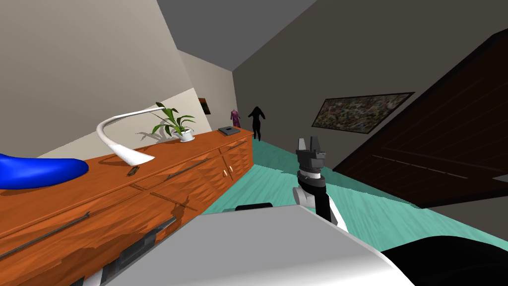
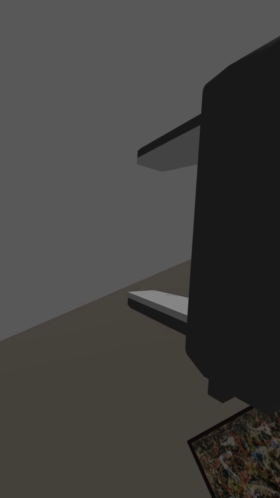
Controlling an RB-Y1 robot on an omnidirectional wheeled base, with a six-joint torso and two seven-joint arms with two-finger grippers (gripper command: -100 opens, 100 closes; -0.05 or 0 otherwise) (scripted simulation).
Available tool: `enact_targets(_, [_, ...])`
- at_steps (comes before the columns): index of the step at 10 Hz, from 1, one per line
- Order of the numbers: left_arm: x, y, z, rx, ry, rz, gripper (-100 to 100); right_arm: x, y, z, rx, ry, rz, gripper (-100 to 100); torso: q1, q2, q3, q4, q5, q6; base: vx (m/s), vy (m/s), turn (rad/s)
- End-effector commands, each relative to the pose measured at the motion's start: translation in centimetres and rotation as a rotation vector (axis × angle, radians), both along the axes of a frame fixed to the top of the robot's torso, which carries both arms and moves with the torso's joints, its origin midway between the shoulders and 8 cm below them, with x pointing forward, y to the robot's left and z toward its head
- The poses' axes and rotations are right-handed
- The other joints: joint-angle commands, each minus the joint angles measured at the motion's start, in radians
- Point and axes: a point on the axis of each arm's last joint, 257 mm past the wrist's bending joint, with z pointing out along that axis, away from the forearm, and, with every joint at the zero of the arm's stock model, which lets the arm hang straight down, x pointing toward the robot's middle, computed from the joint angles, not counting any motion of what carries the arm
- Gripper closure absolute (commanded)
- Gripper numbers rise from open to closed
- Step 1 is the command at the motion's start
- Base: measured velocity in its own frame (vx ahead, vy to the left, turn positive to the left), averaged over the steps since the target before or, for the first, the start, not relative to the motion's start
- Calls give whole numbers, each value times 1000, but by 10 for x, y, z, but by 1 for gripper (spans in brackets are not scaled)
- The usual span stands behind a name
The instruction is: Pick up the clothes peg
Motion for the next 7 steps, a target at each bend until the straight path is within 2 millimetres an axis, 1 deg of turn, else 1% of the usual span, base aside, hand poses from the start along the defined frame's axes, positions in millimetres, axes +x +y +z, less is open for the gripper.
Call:
enact_targets(1, [-3,7,-2,10,6,-2,-100,0,0,0,0,0,0,0,0,0,0,0,0,0,0,0,0])
enact_targets(2, [-23,27,-1,29,74,4,-100,0,0,0,0,0,0,0,1,1,1,0,0,0,24,-19,-77])
enact_targets(3, [-23,35,2,50,82,-6,-100,0,0,0,0,0,0,0,0,0,0,0,0,0,32,-24,-44])
enact_targets(4, [-43,51,4,61,144,6,-100,0,0,0,0,0,0,0,0,-1,0,0,0,0,44,-32,-76])
enact_targets(5, [-42,63,8,94,156,-9,-100,0,0,0,0,0,0,0,-1,-2,-1,0,0,0,36,-23,-35])
enact_targets(6, [-62,81,12,111,217,7,-100,0,0,0,0,0,0,0,0,-1,-1,0,0,0,42,-21,-76])
enact_targets(7, [-58,90,18,140,226,-13,-100,0,0,0,0,0,0,0,0,-2,-1,0,0,0,35,-9,-29])
